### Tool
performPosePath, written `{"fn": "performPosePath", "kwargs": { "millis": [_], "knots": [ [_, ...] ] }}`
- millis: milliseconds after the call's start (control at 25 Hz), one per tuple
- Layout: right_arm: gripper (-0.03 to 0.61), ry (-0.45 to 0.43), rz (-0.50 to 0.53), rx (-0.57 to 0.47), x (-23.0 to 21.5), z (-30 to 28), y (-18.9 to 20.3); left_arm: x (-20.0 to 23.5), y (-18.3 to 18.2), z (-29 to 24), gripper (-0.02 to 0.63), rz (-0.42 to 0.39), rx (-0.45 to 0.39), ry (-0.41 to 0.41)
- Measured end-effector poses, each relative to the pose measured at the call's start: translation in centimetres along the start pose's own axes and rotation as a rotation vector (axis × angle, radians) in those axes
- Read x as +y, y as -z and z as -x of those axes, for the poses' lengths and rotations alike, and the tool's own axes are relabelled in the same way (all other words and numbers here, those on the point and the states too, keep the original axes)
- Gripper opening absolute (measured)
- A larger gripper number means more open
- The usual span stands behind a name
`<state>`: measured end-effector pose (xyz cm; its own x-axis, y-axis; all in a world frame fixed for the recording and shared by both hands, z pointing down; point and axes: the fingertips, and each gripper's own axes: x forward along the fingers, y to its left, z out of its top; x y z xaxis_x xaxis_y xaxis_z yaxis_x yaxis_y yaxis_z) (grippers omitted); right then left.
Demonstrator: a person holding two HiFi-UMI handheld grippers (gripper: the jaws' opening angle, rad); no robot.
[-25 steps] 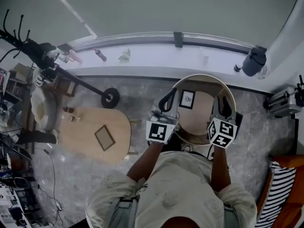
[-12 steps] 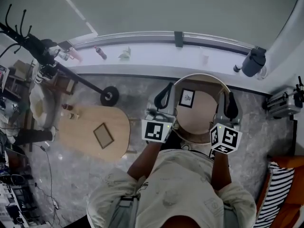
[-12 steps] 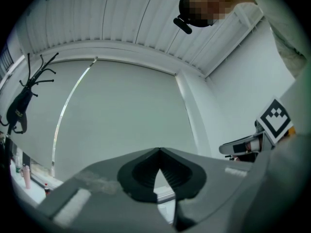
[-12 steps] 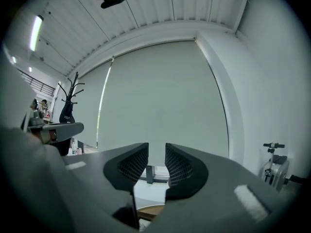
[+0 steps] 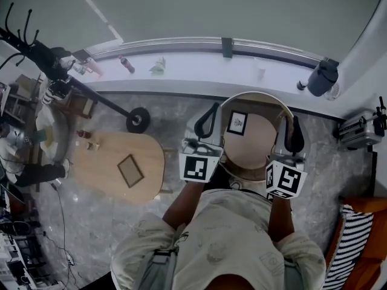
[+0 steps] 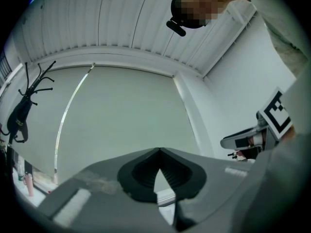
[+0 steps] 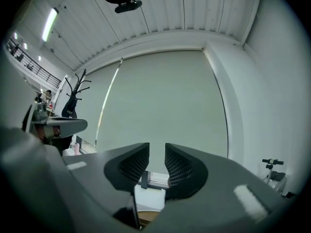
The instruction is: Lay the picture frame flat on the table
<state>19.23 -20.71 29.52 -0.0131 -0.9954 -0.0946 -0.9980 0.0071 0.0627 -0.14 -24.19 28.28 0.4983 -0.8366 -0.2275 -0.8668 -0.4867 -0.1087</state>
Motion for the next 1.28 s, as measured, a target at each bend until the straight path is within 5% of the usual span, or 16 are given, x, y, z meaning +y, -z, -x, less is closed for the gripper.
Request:
{"fn": "performPosePath", "kwargs": {
  "millis": [720,1280],
  "knots": [
    [0.003,0.003,0.003,-0.010,-0.4,0.8,0.2,-2.6,0.2,-0.3,0.003,-0.011,0.009,0.043],
    [0.002,-0.019,0.011,0.010,0.0,0.7,1.1,-3.4,0.3,-0.4,0.003,-0.016,0.010,0.053]
  ]
}}
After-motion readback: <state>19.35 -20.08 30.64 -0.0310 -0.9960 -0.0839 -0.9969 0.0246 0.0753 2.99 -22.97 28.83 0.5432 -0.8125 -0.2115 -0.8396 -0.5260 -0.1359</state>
